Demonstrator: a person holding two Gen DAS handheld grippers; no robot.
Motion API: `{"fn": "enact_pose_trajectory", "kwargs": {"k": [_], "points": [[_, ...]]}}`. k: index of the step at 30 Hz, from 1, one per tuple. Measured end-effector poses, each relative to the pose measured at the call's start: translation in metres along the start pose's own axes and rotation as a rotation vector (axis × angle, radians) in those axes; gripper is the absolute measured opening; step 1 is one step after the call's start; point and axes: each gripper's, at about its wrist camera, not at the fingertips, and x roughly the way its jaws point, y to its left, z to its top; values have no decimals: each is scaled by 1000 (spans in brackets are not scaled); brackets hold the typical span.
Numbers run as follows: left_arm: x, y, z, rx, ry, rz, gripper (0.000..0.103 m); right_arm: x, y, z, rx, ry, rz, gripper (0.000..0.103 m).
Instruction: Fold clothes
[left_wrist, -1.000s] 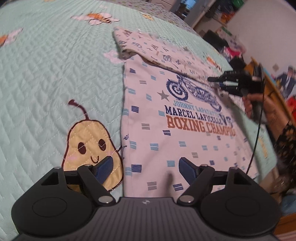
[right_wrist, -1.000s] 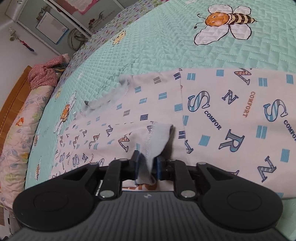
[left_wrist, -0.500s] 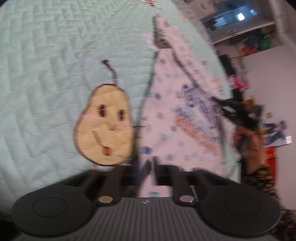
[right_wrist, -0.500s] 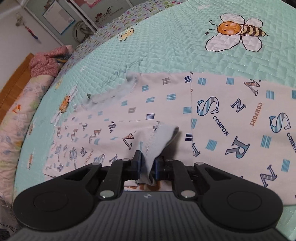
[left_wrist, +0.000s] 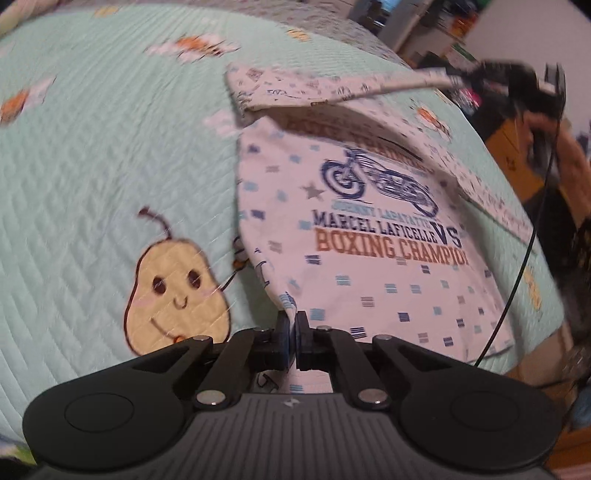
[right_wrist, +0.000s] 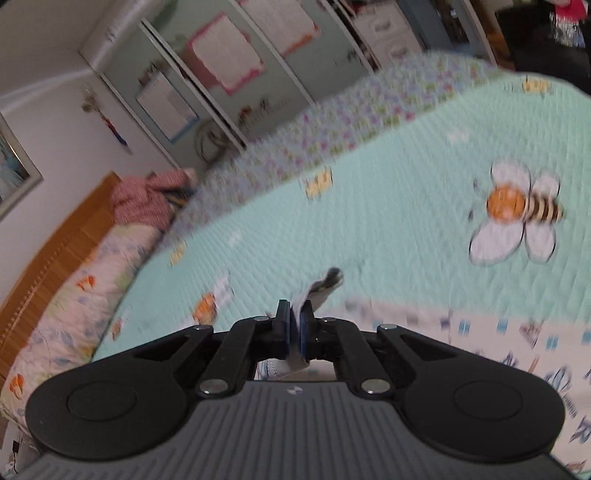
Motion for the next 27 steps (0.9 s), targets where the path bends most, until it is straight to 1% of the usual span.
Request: {"fn": "enact_pose_trajectory", "kwargs": {"k": [3,5,8,11,16,21,24,27], "points": [[0,-15,2,69,1,0,2,-22,-8,5,-3,-37,-5,5],[1,-28,3,114,6,-21,2,-35,-17,5,-11,-52,-29,5],[0,-46,4,184,12,-53,2,-46,-41,2,14,-68,-67,4],[6,-59,4,239,36,-55,2,-51,-60,-3,45,-84,-88,3],[19,-63,4,236,92,-67,2,-56,-79,-9,82,-107,-88,3],[18,-68,8,226,106,-120,2,-68,-86,0,97,-162,-93,3],[19,-75,10,224,120,-179,2,-67,-92,6,89,-156,-128,3],[27,-86,9,268,150,-199,4,-64,-98,9,90,-148,-160,3]]}}
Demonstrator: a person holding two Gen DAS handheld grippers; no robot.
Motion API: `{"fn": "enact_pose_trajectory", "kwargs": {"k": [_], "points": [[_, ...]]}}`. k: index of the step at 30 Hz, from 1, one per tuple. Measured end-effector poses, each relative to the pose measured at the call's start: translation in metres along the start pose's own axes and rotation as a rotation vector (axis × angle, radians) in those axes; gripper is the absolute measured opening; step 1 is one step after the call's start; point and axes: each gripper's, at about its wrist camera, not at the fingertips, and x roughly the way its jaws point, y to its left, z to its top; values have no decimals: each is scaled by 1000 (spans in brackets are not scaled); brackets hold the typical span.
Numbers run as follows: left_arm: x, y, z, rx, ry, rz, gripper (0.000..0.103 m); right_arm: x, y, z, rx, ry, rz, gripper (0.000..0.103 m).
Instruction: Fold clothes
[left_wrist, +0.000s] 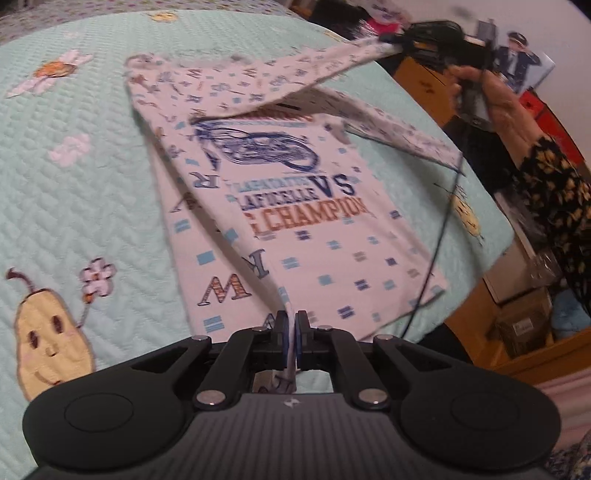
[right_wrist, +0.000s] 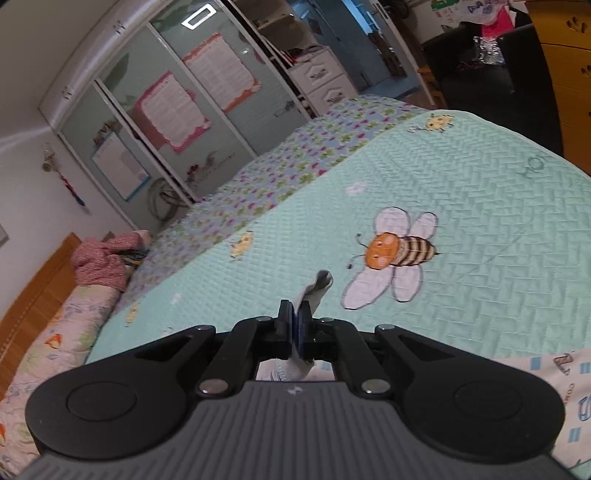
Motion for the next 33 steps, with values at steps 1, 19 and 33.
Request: {"fn": "enact_pose_trajectory", "kwargs": {"k": [1,19,33], "points": [[4,-3,0,21,14,5,7,1,-2,0,0,0,-9,3],[-6,82,-35,-426,-110,31,41,29,-16,-35,-76,99,-141,3],[12,81,-19,-423,-152,44,38,19,-5,-16,-74,6,-112,3]]}}
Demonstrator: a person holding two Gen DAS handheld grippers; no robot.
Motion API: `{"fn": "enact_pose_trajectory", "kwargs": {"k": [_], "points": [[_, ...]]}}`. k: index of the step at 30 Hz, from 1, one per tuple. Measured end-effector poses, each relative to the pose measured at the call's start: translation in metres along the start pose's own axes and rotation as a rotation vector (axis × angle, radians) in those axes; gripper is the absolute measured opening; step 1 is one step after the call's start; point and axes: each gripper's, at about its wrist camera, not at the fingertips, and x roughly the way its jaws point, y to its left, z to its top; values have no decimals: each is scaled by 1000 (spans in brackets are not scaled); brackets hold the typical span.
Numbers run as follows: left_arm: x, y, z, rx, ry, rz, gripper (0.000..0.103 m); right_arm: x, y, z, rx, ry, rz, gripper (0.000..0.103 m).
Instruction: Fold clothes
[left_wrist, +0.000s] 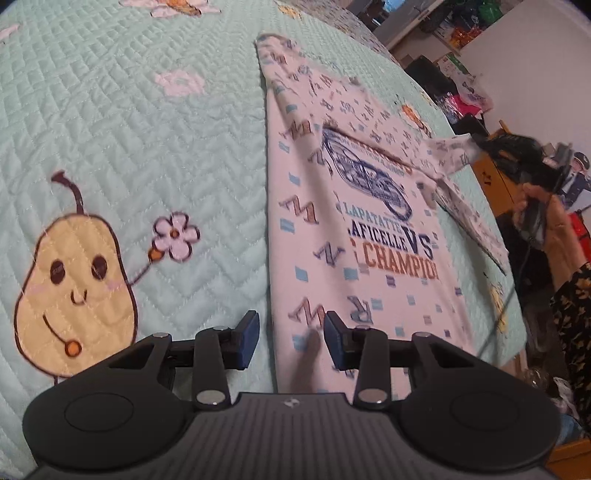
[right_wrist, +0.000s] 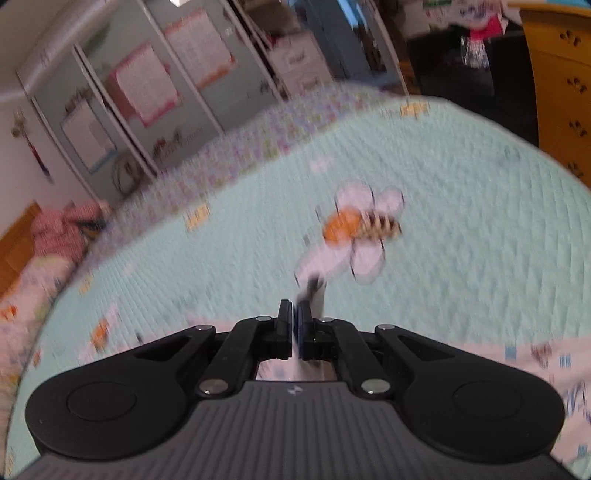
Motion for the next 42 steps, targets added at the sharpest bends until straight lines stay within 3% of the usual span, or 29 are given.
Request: {"fn": "enact_pose_trajectory", "kwargs": {"k": [3,5,7,10,13,14,16,18,21,26,33,38,41,42], "points": [[3,-3,1,10,-33,46,26,-2,7,19,-14,-54,-1,3],[5,-4,0,18,-45,66,23,3,9,25,-29,-60,-16,3],[4,-2,-2,14,-49,59,23,11,7,23,-46,-39,-60,3],[0,5,-2,-20,-50,22,23,18,-5,4,26,35,-101,8],[0,8,-5,-27,-51,-12,26,6,2,-28,56,87,38,12],[0,8,-6,-19,-54,-17,27,-1,12,-44,45,127,119,16],[1,6,-8,2,-59,-21,29,-8,42,-84,5,274,280,33],[2,4,-9,30,-64,-16,28,-10,75,-128,-39,437,418,39],[1,7,-11,35,-73,-32,29,-4,117,-190,-103,628,481,41],[-1,18,-11,5,-77,-67,28,3,137,-231,-55,701,510,44],[-4,22,-13,22,-78,-93,29,-31,139,-257,-61,785,553,44],[-9,25,-14,13,-73,-114,35,-28,144,-261,-42,802,567,43],[-11,24,-15,31,-67,-112,36,-27,151,-264,-69,805,576,29],[-11,23,-16,44,-65,-108,36,-26,153,-264,-85,802,562,16]]}}
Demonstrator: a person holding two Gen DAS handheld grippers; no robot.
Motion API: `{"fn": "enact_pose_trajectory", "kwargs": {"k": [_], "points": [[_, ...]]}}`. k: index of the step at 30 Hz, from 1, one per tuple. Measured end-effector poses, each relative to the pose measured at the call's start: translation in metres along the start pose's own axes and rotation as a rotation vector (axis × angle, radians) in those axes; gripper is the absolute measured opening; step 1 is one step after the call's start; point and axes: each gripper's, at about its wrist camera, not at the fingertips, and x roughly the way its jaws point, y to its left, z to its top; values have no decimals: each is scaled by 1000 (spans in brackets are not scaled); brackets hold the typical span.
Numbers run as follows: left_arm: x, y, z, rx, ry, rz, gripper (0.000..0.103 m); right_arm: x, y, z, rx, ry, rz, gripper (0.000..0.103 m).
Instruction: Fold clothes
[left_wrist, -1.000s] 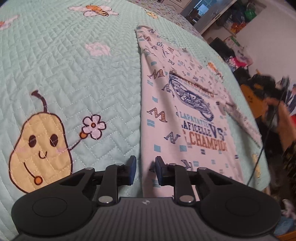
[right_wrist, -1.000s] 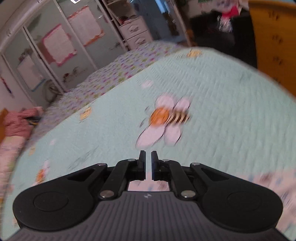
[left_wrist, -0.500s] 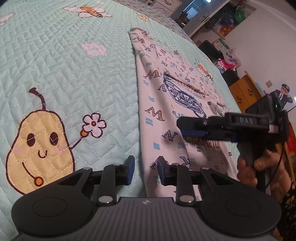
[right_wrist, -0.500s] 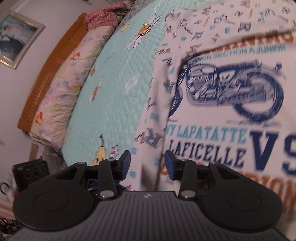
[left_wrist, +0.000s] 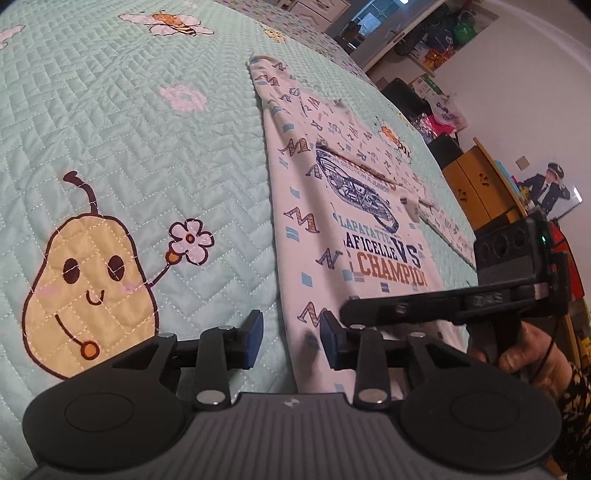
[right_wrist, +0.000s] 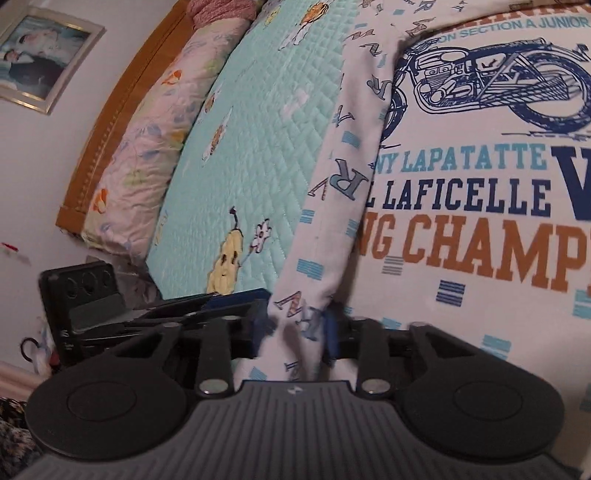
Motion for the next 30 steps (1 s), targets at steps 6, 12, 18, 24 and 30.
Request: {"fn": "enact_pose_trajectory", "kwargs": {"k": [6,12,18,24,30], "points": [[1,-6,-1,58,2,21,36,-8,7,4,-49,-70,-30,6],[2,-5,1,60,2,31,36,4,2,7,-37,-41,-33,6],[-6,-15,2,100,-19,57,37,-8,-11,-2,64,-46,17,23],[-11,-39,-3,247,-36,-10,40,-21,-9,-30,72,-31,42,31],[-9,-33,-3,218,-36,17,40,-14,1,-51,76,-53,33,19]]}}
